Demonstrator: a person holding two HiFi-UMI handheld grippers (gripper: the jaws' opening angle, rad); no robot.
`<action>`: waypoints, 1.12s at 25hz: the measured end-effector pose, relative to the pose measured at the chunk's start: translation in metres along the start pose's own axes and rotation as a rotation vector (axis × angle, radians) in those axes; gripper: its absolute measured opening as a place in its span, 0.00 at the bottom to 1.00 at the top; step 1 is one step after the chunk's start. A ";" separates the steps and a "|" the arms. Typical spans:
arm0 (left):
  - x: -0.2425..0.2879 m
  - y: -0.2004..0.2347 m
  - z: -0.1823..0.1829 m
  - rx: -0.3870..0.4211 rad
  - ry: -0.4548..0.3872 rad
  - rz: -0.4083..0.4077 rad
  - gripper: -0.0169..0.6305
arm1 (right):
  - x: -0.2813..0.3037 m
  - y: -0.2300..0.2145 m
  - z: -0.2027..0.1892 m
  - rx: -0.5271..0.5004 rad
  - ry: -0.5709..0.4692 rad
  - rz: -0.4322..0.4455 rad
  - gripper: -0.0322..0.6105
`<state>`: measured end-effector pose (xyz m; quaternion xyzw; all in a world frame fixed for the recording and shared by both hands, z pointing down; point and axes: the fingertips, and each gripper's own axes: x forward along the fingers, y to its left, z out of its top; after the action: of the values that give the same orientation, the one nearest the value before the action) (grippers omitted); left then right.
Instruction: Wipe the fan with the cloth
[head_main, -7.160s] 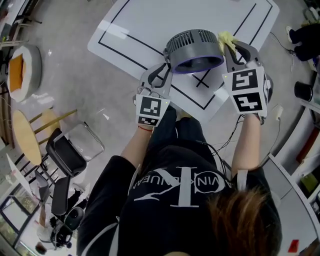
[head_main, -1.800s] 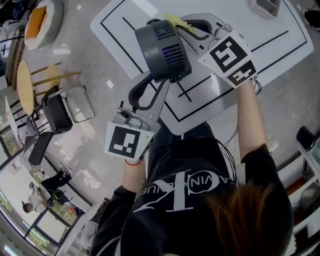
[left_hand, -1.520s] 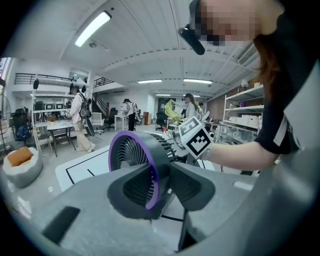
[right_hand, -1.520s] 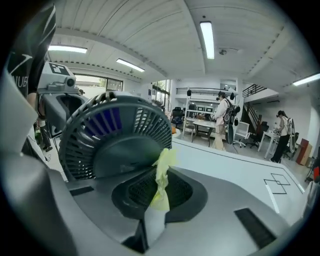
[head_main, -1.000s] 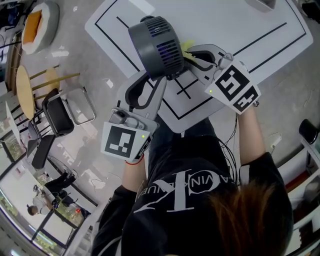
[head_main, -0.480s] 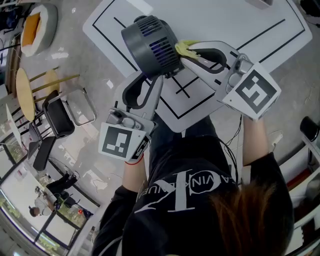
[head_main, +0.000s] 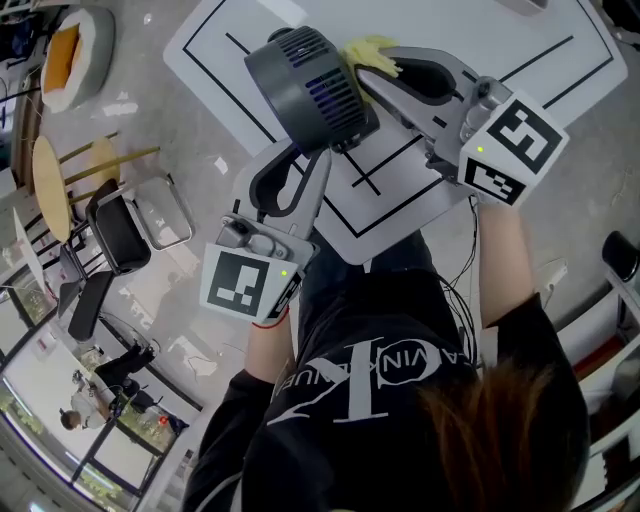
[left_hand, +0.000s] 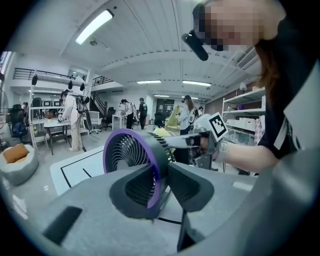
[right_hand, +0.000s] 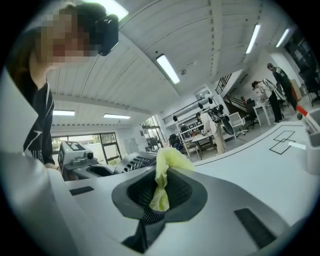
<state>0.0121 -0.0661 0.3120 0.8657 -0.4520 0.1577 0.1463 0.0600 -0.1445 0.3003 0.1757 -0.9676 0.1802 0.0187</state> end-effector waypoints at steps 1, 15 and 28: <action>0.001 -0.001 -0.001 0.002 -0.003 -0.003 0.18 | 0.003 -0.005 0.001 0.028 -0.018 -0.003 0.10; 0.004 -0.006 0.001 -0.021 -0.029 -0.030 0.18 | 0.029 -0.039 -0.035 0.247 0.023 -0.038 0.10; 0.005 -0.005 -0.002 -0.022 -0.028 -0.036 0.18 | 0.025 -0.027 -0.086 0.171 0.260 0.029 0.09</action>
<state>0.0187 -0.0661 0.3154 0.8743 -0.4399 0.1378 0.1522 0.0438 -0.1461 0.3921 0.1381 -0.9405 0.2836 0.1261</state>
